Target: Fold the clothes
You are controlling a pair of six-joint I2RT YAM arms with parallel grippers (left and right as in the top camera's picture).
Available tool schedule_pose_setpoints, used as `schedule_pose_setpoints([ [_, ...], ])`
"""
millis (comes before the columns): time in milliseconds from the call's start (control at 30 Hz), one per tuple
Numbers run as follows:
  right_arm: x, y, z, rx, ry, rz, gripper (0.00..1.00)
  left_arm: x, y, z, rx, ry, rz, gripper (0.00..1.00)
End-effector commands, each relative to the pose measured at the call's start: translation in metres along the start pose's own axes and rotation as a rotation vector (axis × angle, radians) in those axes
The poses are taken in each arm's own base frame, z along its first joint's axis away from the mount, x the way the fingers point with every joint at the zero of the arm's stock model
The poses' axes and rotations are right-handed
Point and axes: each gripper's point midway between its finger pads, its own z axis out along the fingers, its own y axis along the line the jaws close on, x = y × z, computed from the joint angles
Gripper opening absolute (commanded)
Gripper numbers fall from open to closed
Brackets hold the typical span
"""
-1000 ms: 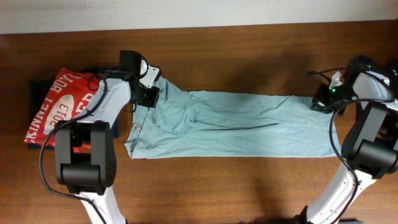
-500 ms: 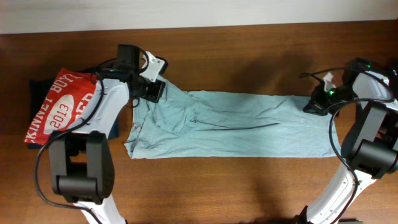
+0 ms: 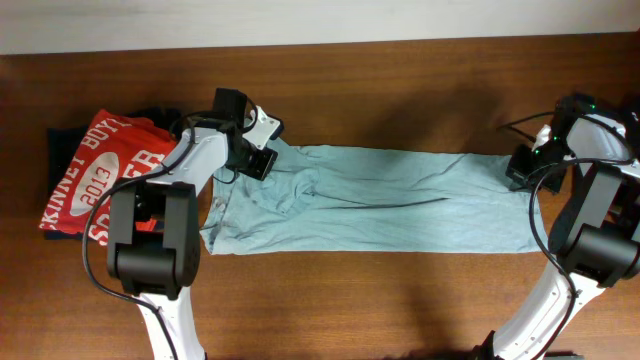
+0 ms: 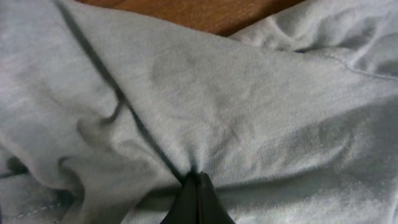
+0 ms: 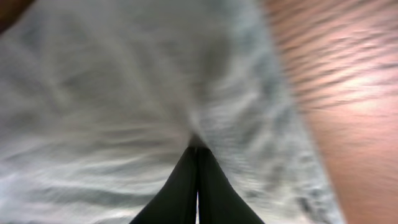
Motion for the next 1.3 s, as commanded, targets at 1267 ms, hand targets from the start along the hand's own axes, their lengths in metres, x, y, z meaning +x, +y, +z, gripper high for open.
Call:
schedule_pose_setpoints([
  [1267,0.048,0.105,-0.244,-0.561,-0.473,-0.425,0.27,-0.023,-0.03,-0.304,-0.284,-0.391,-0.086,0.27],
])
